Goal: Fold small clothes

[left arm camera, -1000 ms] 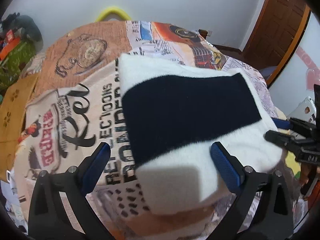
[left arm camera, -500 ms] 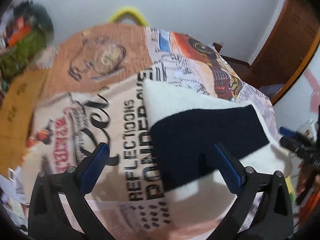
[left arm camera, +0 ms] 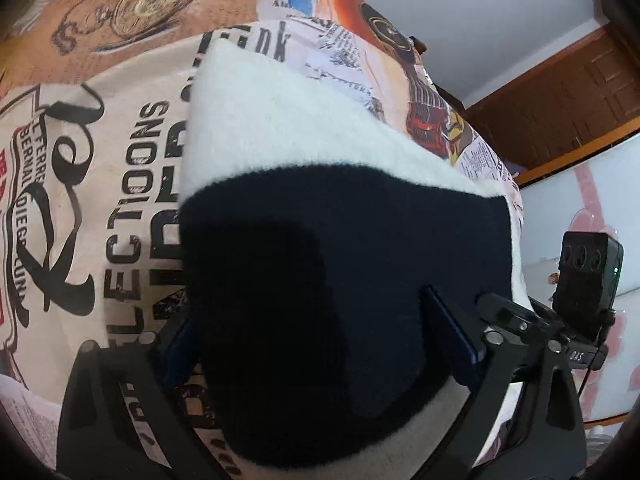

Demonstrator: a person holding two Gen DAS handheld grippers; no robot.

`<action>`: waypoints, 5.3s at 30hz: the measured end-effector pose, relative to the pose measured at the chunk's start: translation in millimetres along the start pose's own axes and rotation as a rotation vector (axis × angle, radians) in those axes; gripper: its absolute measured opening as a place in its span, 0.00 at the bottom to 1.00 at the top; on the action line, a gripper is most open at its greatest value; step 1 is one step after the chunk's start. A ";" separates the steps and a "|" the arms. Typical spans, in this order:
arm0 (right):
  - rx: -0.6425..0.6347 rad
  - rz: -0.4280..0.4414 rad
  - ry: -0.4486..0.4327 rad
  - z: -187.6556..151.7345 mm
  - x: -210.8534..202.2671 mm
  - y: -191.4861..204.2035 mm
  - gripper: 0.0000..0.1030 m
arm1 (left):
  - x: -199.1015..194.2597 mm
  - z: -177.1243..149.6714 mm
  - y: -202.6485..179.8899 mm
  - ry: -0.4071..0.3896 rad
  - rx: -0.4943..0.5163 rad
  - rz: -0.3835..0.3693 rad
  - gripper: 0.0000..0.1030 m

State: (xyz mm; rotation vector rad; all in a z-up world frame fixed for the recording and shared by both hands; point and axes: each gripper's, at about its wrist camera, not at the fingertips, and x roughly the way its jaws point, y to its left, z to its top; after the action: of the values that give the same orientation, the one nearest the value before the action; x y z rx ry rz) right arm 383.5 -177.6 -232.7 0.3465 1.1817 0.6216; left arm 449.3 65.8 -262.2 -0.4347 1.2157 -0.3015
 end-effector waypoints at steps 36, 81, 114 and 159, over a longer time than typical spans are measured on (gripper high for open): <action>-0.205 0.074 0.046 37.5 100.1 171.8 0.38 | -162.5 -11.7 144.2 -0.229 -0.057 0.155 0.50; -0.627 0.034 -0.611 -75.9 -154.4 267.3 0.53 | -368.9 -206.4 -63.7 -0.987 0.255 0.461 0.66; -0.640 -0.114 -0.759 -150.3 -187.0 266.5 0.99 | -375.9 -305.0 -100.6 -1.103 0.255 0.486 1.00; -0.622 -0.110 -0.767 -155.2 -195.1 272.3 1.00 | -368.9 -298.6 -89.8 -1.080 0.235 0.434 1.00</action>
State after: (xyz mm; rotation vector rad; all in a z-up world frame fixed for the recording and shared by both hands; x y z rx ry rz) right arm 118.6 -94.6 10.8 -0.0259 0.2414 0.6432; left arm 47.9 104.5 3.8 -0.0715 0.1852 0.1712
